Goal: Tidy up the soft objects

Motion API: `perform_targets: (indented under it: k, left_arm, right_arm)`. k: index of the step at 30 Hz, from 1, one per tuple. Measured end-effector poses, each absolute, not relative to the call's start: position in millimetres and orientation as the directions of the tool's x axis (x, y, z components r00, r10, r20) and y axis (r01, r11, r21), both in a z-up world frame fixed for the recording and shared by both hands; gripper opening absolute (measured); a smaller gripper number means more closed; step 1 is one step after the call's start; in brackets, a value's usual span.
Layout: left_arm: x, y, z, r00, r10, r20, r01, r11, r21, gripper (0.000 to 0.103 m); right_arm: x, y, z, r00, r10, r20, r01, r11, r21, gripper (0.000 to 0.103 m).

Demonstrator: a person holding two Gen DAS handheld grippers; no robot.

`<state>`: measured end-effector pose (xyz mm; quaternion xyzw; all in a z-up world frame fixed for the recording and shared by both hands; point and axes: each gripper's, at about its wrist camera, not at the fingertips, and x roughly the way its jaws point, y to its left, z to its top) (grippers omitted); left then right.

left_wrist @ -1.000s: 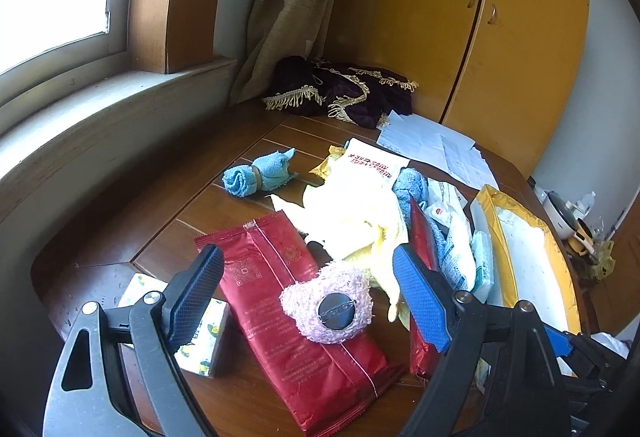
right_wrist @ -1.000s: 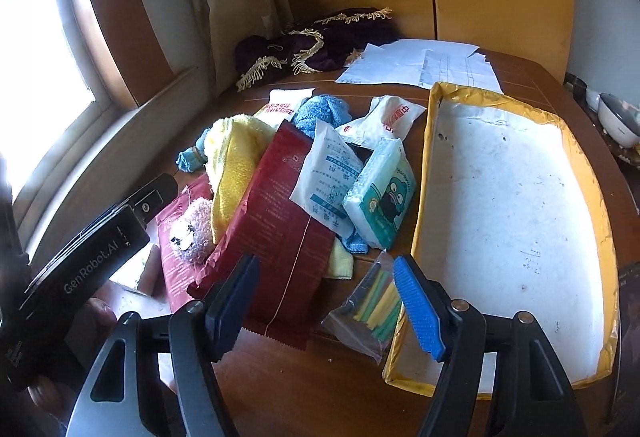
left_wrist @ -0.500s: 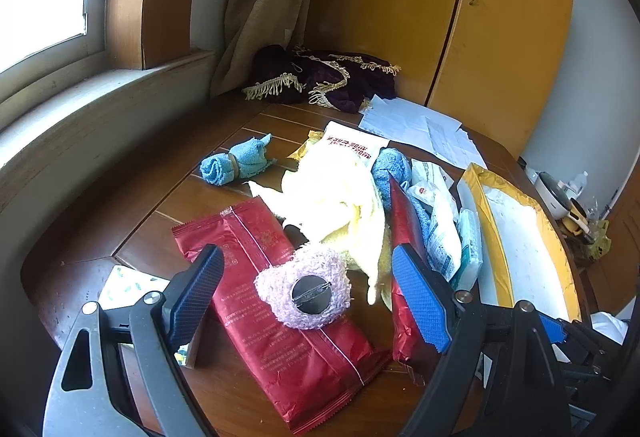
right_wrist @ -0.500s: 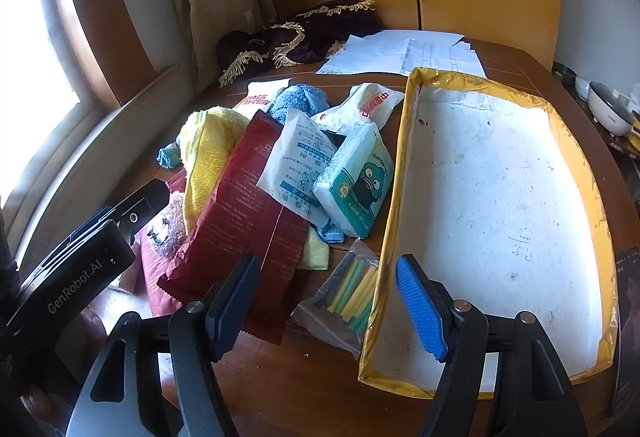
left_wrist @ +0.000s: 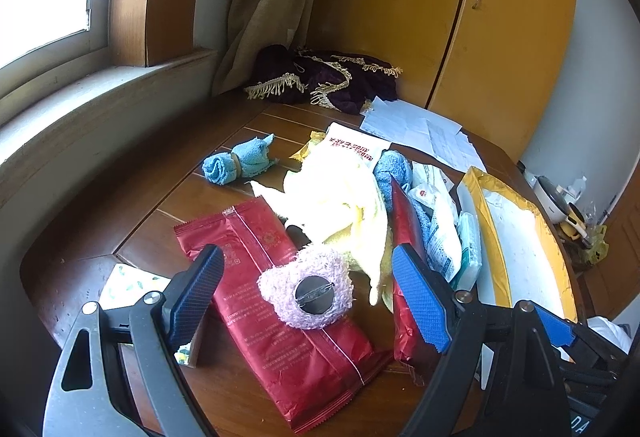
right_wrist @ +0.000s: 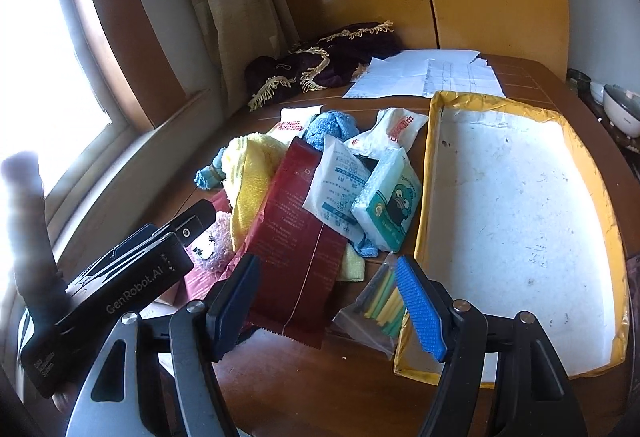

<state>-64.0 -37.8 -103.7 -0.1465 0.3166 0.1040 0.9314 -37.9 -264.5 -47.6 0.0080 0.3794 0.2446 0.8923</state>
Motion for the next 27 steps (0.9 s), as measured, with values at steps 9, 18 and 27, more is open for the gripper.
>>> perform_targets:
  k: [9, 18, 27]
  left_arm:
    - [-60.1, -36.0, -107.8, 0.772, 0.098, -0.628, -0.292, 0.932, -0.214, 0.087]
    - [-61.1, -37.7, -108.8, 0.773, 0.095, -0.628, -0.286, 0.935, -0.211, 0.087]
    - [-60.5, -40.1, -110.1, 0.771, 0.093, -0.63, -0.284, 0.935, -0.21, 0.087]
  right_arm:
    - [-41.2, -264.0, -47.5, 0.587, 0.466, -0.662, -0.446, 0.868, 0.216, 0.069]
    - [-38.4, -265.2, -49.2, 0.583, 0.466, -0.666, -0.442, 0.87, 0.221, 0.066]
    - [-37.4, -265.2, -51.4, 0.581, 0.458, -0.673, -0.435, 0.873, 0.218, 0.062]
